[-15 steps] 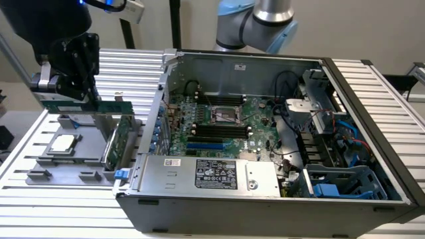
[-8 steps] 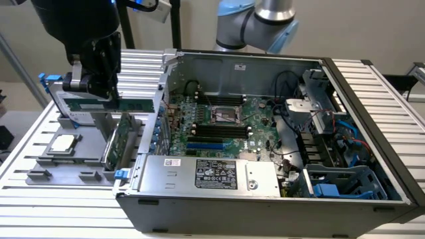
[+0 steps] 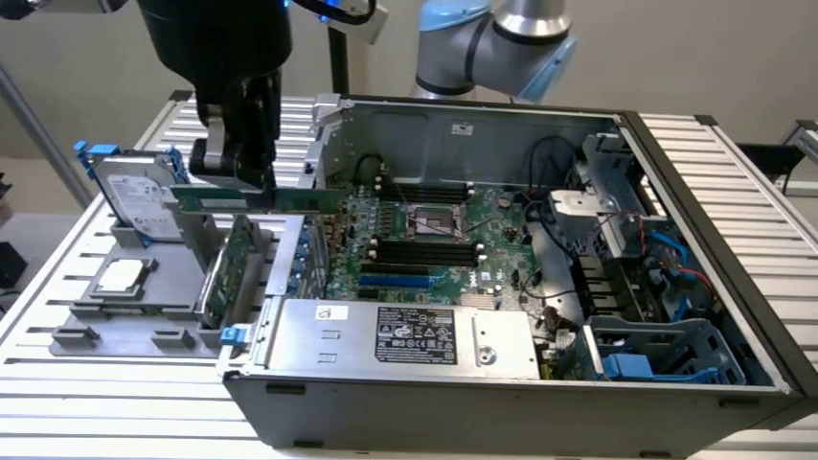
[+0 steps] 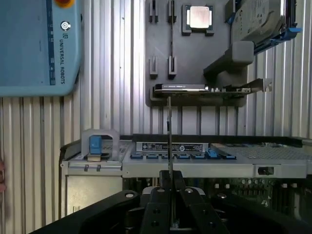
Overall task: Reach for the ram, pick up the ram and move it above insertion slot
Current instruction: 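Pick up the ram and move it above insertion slot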
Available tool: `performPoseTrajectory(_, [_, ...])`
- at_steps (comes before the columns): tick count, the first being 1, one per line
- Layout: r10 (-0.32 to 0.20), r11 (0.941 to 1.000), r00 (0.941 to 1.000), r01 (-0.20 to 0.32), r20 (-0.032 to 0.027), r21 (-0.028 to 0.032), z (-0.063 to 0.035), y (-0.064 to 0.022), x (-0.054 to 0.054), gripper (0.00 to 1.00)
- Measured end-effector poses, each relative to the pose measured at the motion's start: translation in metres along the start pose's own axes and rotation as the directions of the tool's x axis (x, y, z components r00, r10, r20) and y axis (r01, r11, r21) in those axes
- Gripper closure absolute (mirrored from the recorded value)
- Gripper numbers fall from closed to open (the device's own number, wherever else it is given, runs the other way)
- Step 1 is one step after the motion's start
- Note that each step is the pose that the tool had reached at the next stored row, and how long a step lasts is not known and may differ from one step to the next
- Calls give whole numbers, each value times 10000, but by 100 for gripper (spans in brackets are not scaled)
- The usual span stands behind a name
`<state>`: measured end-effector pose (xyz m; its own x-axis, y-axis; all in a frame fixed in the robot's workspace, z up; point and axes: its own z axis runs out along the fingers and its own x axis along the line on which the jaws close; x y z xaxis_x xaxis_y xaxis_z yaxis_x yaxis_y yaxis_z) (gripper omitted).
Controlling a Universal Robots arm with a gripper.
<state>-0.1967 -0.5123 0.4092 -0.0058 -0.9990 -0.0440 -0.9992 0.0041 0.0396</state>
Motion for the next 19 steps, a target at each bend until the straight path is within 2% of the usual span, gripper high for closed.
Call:
performPoseTrajectory(7, [3, 10000, 10000, -3, -1, -67, 38, -297, -87, 86])
performPoseTrajectory(19, [4, 10000, 10000, -4, -1, -82, 138, -689, -386, 86])
